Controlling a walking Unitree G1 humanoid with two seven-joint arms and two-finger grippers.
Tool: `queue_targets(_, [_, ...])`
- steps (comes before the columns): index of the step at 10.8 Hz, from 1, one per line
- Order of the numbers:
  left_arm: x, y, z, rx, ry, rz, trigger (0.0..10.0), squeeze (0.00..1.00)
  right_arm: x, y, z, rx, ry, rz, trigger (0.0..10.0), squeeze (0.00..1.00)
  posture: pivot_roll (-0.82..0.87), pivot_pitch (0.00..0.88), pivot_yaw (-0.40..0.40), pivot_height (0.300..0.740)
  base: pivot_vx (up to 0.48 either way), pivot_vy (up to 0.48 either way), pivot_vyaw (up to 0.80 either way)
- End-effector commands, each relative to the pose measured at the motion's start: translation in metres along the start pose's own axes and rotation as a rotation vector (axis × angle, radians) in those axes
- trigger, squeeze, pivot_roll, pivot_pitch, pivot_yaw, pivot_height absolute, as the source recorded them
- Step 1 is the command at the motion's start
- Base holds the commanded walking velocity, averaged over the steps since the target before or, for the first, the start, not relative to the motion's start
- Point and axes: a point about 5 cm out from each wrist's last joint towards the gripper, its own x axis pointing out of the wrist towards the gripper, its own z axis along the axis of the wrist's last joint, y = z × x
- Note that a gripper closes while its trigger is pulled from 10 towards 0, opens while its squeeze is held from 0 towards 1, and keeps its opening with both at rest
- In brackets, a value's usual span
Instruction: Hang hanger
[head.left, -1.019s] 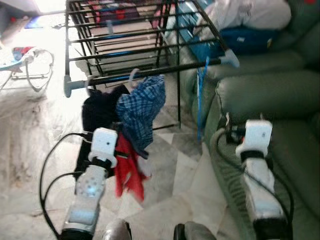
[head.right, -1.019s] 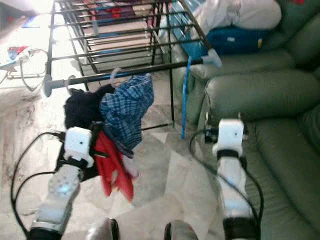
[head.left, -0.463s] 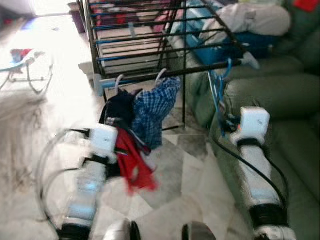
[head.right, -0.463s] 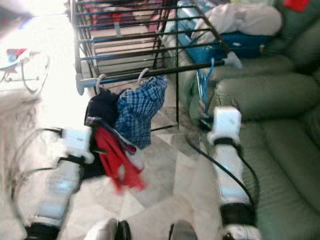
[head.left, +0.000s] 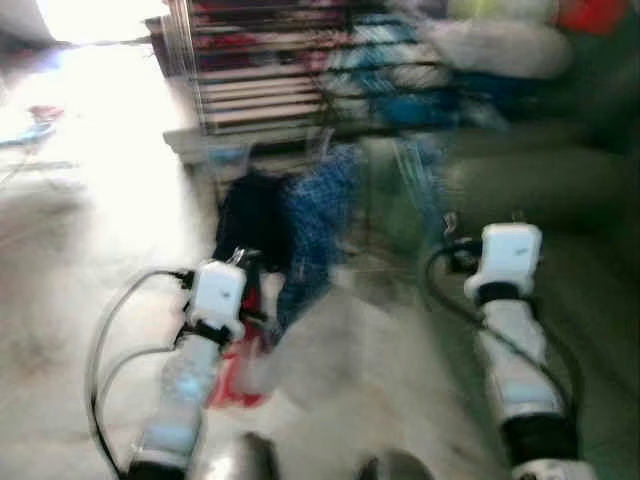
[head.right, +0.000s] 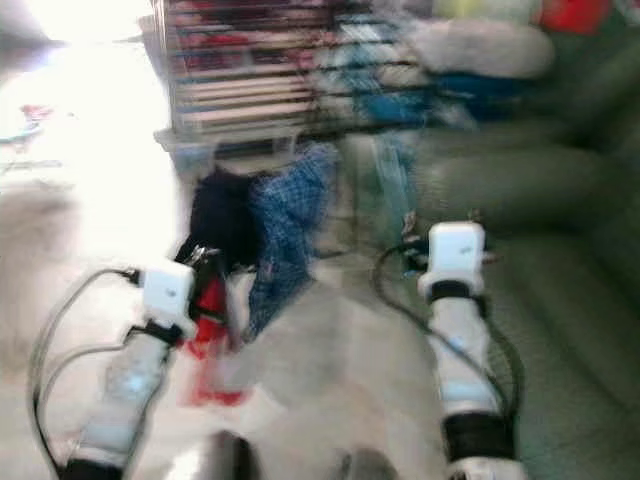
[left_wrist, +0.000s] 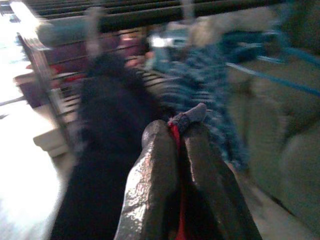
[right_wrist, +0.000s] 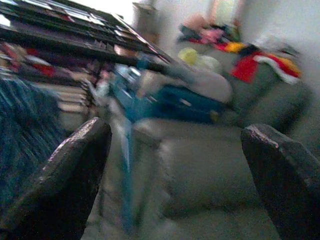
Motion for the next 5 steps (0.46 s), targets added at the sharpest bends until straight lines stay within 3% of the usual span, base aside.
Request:
queue_targets(1, [-0.0025, -0.0016, 0.0028, -0.012, -0.018, -0.001, 10.0, 0.0, 0.0095, 0.0001, 0.0104, 0.006, -0.033, -0.006, 10.0, 0.0, -0.04, 0.099, -0.047, 0.74, 0.334, 0.0, 0.0])
queue_targets(5, [-0.0025, -0.0022, 0.0038, -0.018, -0.023, -0.016, 10.0, 0.0, 0.0109, 0.0007, 0.0113, 0.001, -0.035, -0.018, 10.0, 0.0, -0.04, 0.106, -0.043, 0.74, 0.321, 0.0, 0.0])
